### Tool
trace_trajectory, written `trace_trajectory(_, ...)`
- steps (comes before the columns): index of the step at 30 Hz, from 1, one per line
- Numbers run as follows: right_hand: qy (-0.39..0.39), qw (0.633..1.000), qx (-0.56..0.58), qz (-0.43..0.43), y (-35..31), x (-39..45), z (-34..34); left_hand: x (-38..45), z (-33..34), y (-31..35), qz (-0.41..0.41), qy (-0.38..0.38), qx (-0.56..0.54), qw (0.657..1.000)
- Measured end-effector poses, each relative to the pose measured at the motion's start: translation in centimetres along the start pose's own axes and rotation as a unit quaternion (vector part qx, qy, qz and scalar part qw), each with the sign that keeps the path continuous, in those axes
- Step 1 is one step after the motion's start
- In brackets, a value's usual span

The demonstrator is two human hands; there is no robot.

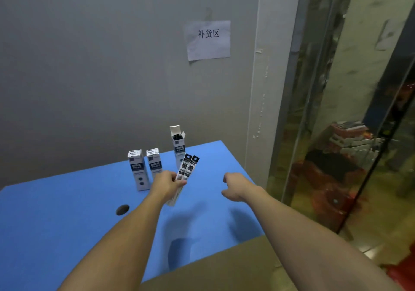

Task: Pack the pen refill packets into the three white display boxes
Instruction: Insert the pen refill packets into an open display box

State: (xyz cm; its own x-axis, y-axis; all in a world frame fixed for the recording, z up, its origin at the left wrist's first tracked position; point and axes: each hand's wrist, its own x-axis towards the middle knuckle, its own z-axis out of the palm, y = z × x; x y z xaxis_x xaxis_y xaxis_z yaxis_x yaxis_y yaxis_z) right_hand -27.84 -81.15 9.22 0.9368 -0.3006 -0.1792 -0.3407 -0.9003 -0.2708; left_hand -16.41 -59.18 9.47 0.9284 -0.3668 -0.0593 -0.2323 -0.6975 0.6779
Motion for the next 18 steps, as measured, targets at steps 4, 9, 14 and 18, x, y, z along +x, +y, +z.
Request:
trace_trajectory(4, -0.001, 1.0, -0.007, -0.013, 4.0, 0.8, -1.7, 0.6, 3.3, 2.2, -0.014, 0.007, -0.018, 1.0)
trace_trajectory(9, -0.02, 1.0, -0.001, -0.014, 7.9, 2.1, -1.9, 1.0, 6.4, 4.6, -0.005, 0.021, -0.009, 1.0)
trace_trajectory(14, -0.037, 0.999, 0.001, -0.017, 9.4, 3.7, -1.7, 2.9, 7.0, 4.8, -0.026, 0.038, 0.005, 0.999)
trace_trajectory(18, -0.047, 0.999, 0.001, -0.008, 11.0, 5.8, -2.0, 5.4, 7.7, 5.4, -0.025, 0.047, 0.022, 0.998)
